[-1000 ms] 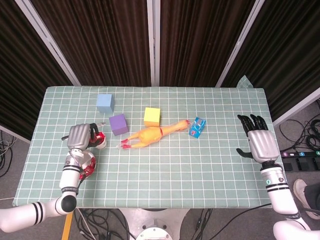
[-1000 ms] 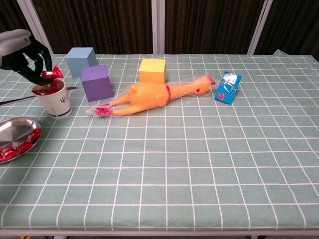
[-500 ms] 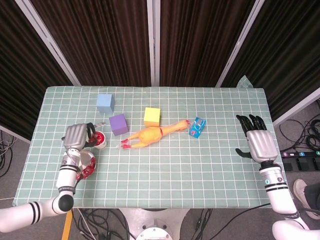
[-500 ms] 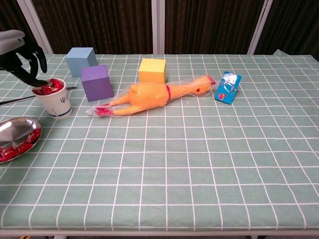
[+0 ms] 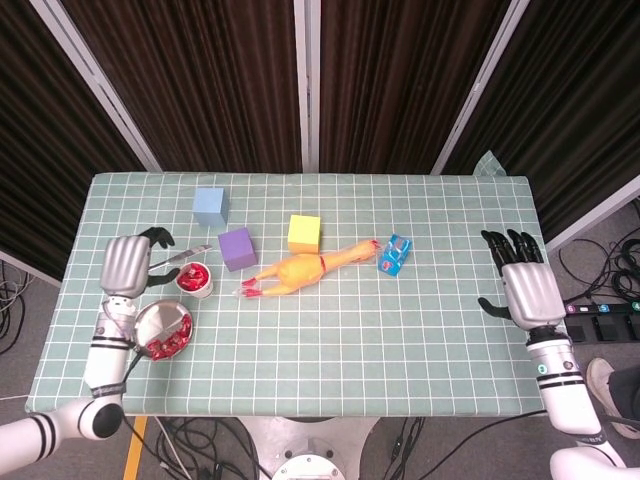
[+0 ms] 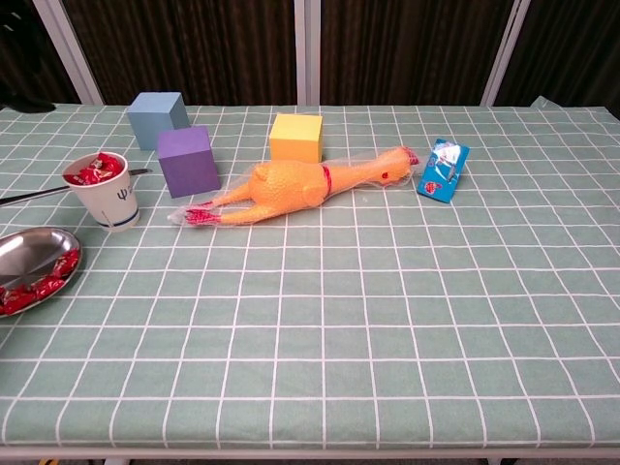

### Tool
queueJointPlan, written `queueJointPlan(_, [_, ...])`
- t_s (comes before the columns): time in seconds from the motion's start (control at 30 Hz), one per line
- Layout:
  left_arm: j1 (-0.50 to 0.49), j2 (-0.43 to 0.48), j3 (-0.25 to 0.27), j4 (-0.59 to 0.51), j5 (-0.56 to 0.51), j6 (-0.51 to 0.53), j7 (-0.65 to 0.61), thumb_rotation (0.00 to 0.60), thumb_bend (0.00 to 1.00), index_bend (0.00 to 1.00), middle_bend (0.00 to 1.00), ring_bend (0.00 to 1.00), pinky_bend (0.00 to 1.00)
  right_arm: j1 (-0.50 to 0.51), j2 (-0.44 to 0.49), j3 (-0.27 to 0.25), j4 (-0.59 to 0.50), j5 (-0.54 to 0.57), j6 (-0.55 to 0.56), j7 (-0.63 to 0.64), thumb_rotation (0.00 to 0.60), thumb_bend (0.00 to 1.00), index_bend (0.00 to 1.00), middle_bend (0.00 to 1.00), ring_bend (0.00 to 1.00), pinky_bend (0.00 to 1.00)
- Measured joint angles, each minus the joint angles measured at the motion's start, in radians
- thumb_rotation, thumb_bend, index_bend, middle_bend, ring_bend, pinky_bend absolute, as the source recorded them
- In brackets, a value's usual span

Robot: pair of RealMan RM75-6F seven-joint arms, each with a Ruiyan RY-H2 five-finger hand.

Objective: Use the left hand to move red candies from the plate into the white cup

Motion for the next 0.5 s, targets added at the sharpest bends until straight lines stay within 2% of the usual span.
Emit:
queueJointPlan(0.07, [0.027,0.027,0.046,0.037,0.056,0.001,-0.055,0.600,0.07,0.41,0.37,0.48,0.65,-0.014,-0.002,-0.007,0.009,-0.016,0.021,0.001,0.600,0.10,0.04,0.08,0.00,0.00])
queueJointPlan(0.13, [0.063,0.053,0.092,0.084,0.096,0.006,-0.089,0.600,0.07,0.39,0.34,0.40,0.57,-0.030,-0.006,-0.016,0.019,-0.031,0.046,0.000,0.600,0.10,0.04,0.07,0.00,0.00])
queueJointPlan(0.23, [0.113,0.083,0.132,0.109,0.116,0.009,-0.124,0.600,0.06,0.35,0.28,0.33,0.48,-0.057,-0.014,-0.037,0.030,-0.059,0.076,-0.010,0.600,0.10,0.05,0.06,0.00,0.00])
queueJointPlan(0.37, [0.157,0.116,0.161,0.094,0.138,0.019,-0.141,0.600,0.04,0.32,0.23,0.27,0.38,-0.091,-0.024,-0.062,0.039,-0.092,0.112,-0.016,0.600,0.10,0.04,0.04,0.00,0.00])
queueJointPlan(0.5, [0.187,0.139,0.172,0.079,0.166,0.053,-0.146,0.600,0.03,0.31,0.23,0.26,0.35,-0.123,-0.027,-0.075,0.041,-0.122,0.150,-0.015,0.600,0.10,0.04,0.04,0.00,0.00])
